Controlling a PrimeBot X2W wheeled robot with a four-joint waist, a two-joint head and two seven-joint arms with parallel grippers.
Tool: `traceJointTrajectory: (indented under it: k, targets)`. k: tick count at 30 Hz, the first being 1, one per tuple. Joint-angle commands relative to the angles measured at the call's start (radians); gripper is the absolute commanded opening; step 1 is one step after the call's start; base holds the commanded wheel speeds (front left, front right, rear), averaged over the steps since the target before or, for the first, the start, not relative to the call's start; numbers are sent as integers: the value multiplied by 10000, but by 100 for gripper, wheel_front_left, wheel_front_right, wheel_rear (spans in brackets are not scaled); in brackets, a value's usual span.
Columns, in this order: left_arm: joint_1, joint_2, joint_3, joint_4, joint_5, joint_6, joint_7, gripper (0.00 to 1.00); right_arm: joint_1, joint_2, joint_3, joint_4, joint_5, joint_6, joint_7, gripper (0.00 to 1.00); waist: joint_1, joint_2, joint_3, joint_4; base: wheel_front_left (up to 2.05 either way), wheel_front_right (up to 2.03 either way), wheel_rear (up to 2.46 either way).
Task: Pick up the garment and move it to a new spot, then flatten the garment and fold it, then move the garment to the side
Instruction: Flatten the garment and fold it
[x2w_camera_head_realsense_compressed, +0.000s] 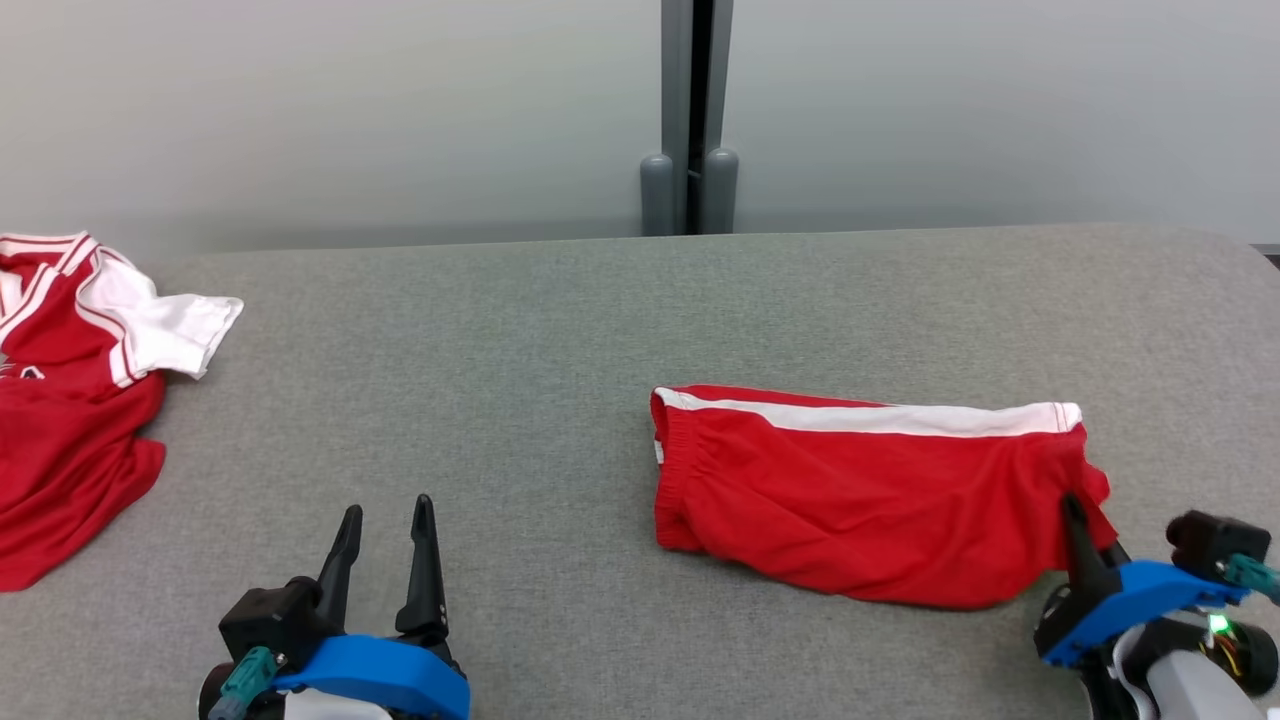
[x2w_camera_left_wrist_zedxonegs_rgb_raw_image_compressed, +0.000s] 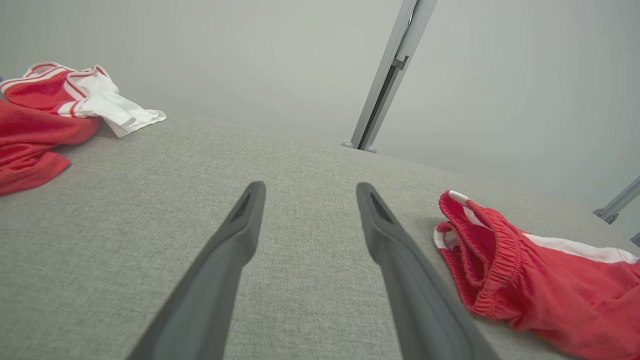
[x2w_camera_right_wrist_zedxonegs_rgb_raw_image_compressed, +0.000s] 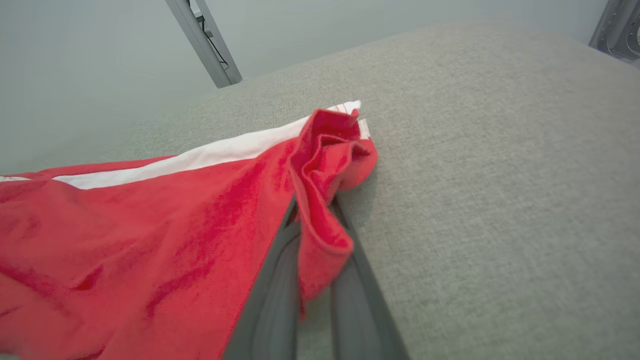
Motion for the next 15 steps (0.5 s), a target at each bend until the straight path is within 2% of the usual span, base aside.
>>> traceJointTrajectory:
  k: [1, 8, 10, 15]
  targets:
    - [-91, 5, -41, 57, 92, -33, -28, 100, -221, 140, -39, -177, -268, 1, -49, 0, 1, 0, 34, 97, 0, 0, 0]
    - [-236, -105, -212, 237, 174, -93, -28, 100, -1285, 943, 642, -748, -1254, 1, 395, 0, 1, 0, 81, 385, 0, 0, 0]
    - [-296, -176, -258, 289, 193, -119, -28, 100, -1820, 1319, 1548, -944, -1504, 1, 838, 0, 1, 0, 120, 564, 0, 0, 0]
    - [-419, -246, -270, 352, 233, -157, -29, 100, -2113, 1531, 3615, -858, -1341, 1, 1798, 0, 1, 0, 131, 908, 0, 0, 0]
